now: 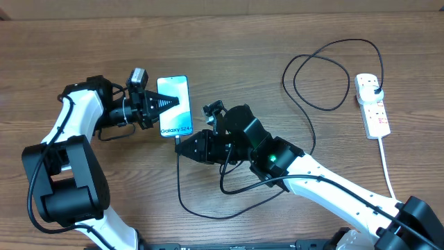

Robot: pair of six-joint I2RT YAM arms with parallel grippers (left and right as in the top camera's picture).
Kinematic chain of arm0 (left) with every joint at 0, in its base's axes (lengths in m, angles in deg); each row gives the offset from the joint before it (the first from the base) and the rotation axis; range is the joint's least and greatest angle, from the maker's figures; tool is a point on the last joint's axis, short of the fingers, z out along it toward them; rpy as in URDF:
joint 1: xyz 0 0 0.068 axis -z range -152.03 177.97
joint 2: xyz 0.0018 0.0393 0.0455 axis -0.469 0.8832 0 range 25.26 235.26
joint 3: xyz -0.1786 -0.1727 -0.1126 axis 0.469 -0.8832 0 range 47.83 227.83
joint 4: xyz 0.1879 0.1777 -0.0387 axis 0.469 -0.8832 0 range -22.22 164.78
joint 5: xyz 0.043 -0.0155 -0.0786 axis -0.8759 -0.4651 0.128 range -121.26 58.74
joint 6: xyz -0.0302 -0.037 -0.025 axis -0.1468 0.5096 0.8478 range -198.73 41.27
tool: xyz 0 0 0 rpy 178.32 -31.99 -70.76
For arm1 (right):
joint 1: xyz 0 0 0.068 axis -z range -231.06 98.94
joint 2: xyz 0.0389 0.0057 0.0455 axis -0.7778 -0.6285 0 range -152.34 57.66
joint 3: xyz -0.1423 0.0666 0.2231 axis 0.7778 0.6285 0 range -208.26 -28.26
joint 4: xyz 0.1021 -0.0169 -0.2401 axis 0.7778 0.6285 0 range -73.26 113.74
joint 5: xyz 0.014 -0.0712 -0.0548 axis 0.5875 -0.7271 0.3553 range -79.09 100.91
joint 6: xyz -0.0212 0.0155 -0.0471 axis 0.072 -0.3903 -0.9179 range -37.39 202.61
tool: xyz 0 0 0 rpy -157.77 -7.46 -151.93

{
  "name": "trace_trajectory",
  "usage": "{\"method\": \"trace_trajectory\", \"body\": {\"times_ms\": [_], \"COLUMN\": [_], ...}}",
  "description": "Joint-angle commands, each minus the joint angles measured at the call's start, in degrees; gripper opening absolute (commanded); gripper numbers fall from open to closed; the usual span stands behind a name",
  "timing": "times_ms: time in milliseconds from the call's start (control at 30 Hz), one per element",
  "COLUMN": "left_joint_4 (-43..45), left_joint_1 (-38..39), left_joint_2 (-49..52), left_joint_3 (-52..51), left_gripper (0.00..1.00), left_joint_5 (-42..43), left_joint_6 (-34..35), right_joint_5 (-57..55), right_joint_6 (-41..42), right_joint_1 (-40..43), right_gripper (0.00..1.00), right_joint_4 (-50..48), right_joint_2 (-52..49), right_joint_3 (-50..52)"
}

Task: Plug charger to phone and switch on socket

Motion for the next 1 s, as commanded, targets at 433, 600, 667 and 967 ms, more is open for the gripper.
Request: {"method": "trace_trajectory", "body": {"times_ms": [433, 600, 667, 967], "left_joint_4": [-3.1, -3.3, -3.3, -3.3], "left_joint_1": [2.0, 2.3, 2.4, 2.6], "left_joint_2": [-0.5, -0.5, -0.5, -0.5], "left_joint_3": [0.3, 0.3, 0.3, 0.3], "left_gripper": [0.04, 0.04, 0.04, 0.04], "left_joint_5": [-1.7, -1.7, -1.7, -2.1], "left_joint_6": [-4.2, -4.5, -4.5, -5.6], "right_joint_5": [-5.6, -5.6, -5.6, -6.0], "right_joint_6": [-3.1, -3.1, -3.1, -3.1], "right_joint_1": [5.2, 5.2, 5.2, 6.0], "right_gripper": [0.04, 0.04, 0.04, 0.04], "right_joint_4": [-1.4, -2.0, -2.0, -2.0], "right_joint_2": [-0.7, -0.7, -0.7, -0.7], "right_joint_3": [-0.2, -0.2, -0.2, -0.2]}}
